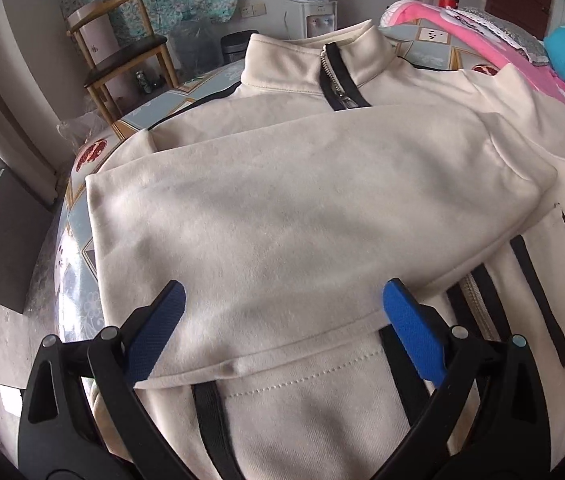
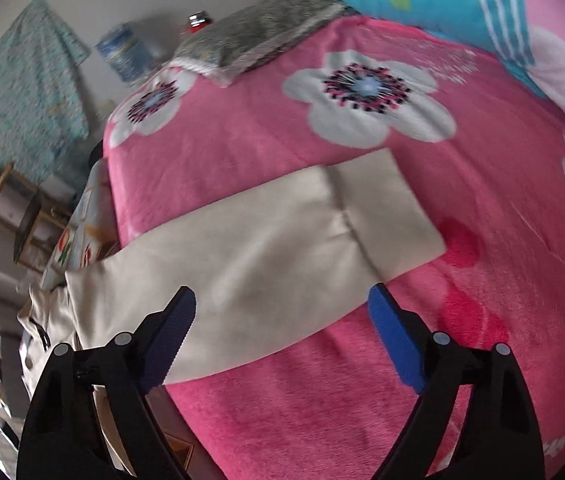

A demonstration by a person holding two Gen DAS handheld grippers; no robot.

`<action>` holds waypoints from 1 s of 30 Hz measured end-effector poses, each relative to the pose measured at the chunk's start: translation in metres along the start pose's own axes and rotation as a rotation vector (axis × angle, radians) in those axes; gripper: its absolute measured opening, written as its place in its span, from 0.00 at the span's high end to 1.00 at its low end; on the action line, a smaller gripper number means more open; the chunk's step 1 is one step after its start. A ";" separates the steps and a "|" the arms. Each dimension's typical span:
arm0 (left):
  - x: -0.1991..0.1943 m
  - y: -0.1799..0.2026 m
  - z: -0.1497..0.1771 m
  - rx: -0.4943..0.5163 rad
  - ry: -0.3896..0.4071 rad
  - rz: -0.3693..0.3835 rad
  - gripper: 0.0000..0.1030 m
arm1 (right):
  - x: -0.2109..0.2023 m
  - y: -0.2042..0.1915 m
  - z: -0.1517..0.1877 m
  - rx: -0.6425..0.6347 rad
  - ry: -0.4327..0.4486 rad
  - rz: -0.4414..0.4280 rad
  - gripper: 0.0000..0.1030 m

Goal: Fold large clothes
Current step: 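Grasp the sleeve cuff lying on the pink blanket with the right gripper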

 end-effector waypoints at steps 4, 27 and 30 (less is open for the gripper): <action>0.013 -0.003 0.000 -0.012 -0.008 0.000 0.07 | 0.012 0.030 0.005 0.110 -0.037 0.022 0.31; 0.016 -0.005 0.000 -0.053 -0.009 0.029 0.10 | -0.005 0.011 -0.038 0.102 0.144 -0.069 0.88; 0.014 -0.007 0.002 -0.061 -0.005 0.023 0.10 | -0.043 -0.041 -0.050 -0.015 0.213 -0.140 0.88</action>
Point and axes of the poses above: each gripper's, at about its wrist camera, not at the fingertips, and x roughly the way its jaws point, y to its right, z to its underside, the point moved 7 cm from there along x, roughly the way its jaws point, and after that the axes turned 9 degrees about y, right-handed, at the moved point
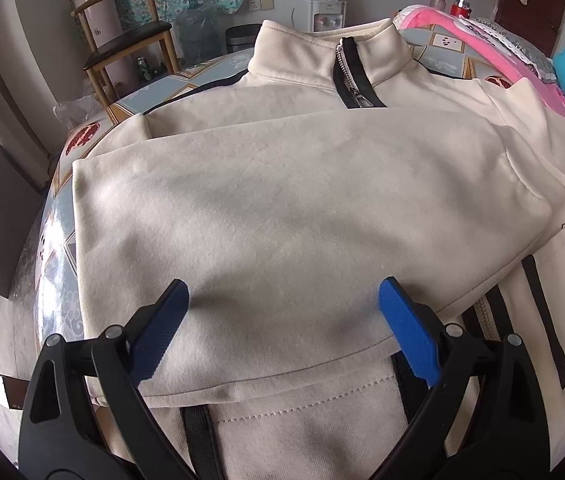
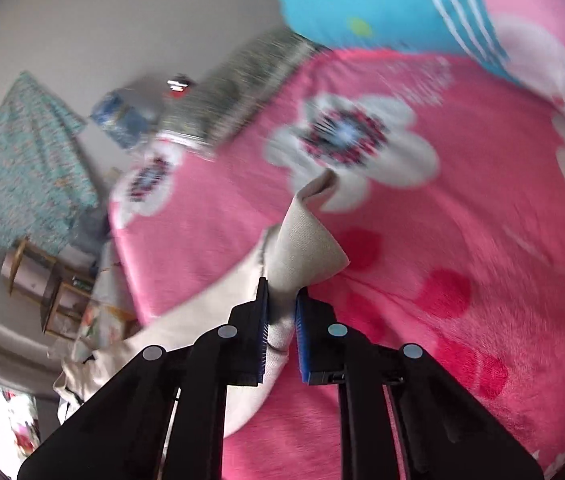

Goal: Fold large clothes
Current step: 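Lift the sleeve and lay it across the folded jacket with the right gripper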

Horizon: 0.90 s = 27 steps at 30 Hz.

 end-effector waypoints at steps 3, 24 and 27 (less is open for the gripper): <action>-0.002 -0.003 0.002 -0.022 0.002 0.000 0.10 | -0.026 -0.065 -0.007 -0.111 0.043 -0.090 0.88; -0.073 -0.059 0.014 -0.176 0.043 0.132 0.35 | -0.013 -0.431 0.386 -0.753 -0.494 -0.684 0.82; -0.075 -0.061 0.012 -0.212 0.034 0.173 0.35 | 0.009 -0.409 0.416 -0.735 -0.633 -0.634 0.67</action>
Point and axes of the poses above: each gripper's, at about its wrist camera, not at the fingertips, and x roughly the way its jaws point, y to its right, z to its underside, the point moved 7 cm from there along x, roughly the way its jaws point, and after that the axes turned 9 degrees about y, right-handed, at the moved point
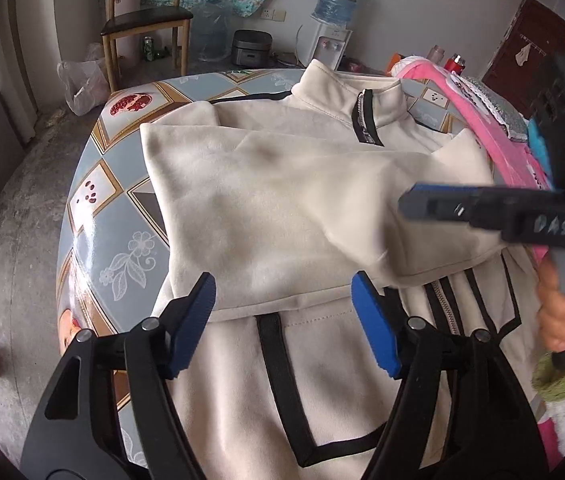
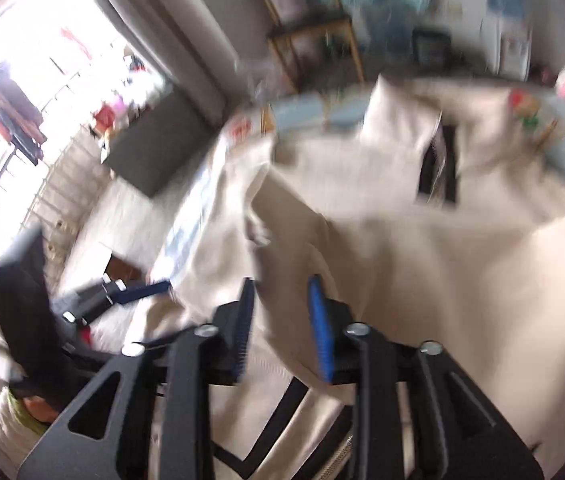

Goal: Fold large clothes
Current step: 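Lift the sleeve and lay it across the folded jacket with the right gripper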

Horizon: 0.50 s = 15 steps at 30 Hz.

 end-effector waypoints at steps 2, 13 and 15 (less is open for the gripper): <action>0.003 0.001 -0.005 -0.035 -0.003 0.030 0.35 | -0.013 0.017 0.004 0.031 0.021 -0.011 0.61; 0.073 -0.042 -0.031 -0.349 -0.088 -0.033 0.36 | -0.154 0.184 0.012 0.220 0.240 0.165 0.52; 0.076 -0.045 -0.037 -0.373 -0.069 -0.024 0.36 | -0.163 0.205 0.021 0.250 0.249 0.183 0.52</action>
Point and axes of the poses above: each gripper's, at about its wrist camera, not at the fingertips, and x roughly the way its jaws point, y to its right, z to its underside, the point moved 7 cm from there along x, roughly the way its jaws point, and after that the axes turned 9 degrees about y, right-handed, at the moved point
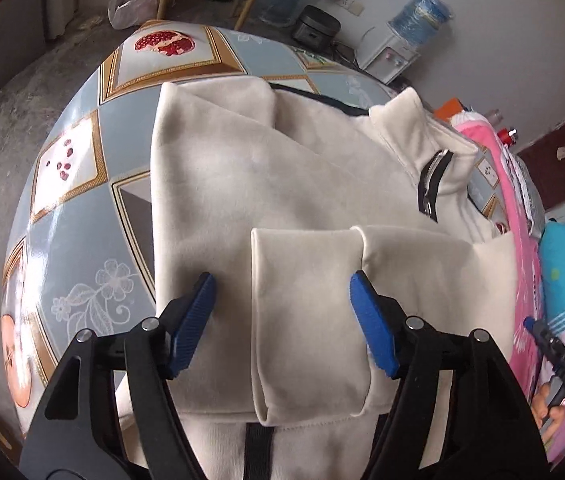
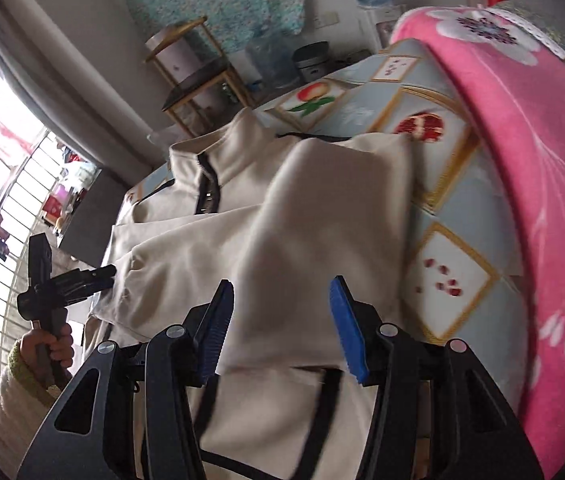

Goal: Fold large clothes
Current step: 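Lift the sleeve and lay it across the folded jacket with the right gripper, then pinch the laid sleeve cuff with the left gripper and straighten it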

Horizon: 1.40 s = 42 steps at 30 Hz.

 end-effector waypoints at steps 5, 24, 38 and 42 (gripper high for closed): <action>0.006 0.008 -0.001 0.036 -0.006 -0.010 0.52 | 0.009 0.024 0.006 0.037 -0.004 0.022 0.52; -0.038 0.045 -0.030 0.446 0.221 -0.221 0.93 | 0.031 0.041 -0.037 0.081 0.056 0.123 0.52; -0.037 0.013 -0.025 0.406 0.236 -0.181 0.93 | 0.079 0.040 -0.062 -0.030 0.076 0.283 0.95; -0.017 -0.001 -0.020 0.378 0.152 -0.230 0.93 | 0.091 0.046 -0.055 -0.054 0.047 0.328 0.95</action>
Point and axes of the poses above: each gripper's, at about its wrist camera, not at the fingertips, and x roughly the way its jaws point, y to its right, z to its underside, the point moved 7 cm from there along x, roughly the way its jaws point, and after that the axes turned 9 degrees about y, right-handed, at the moved point
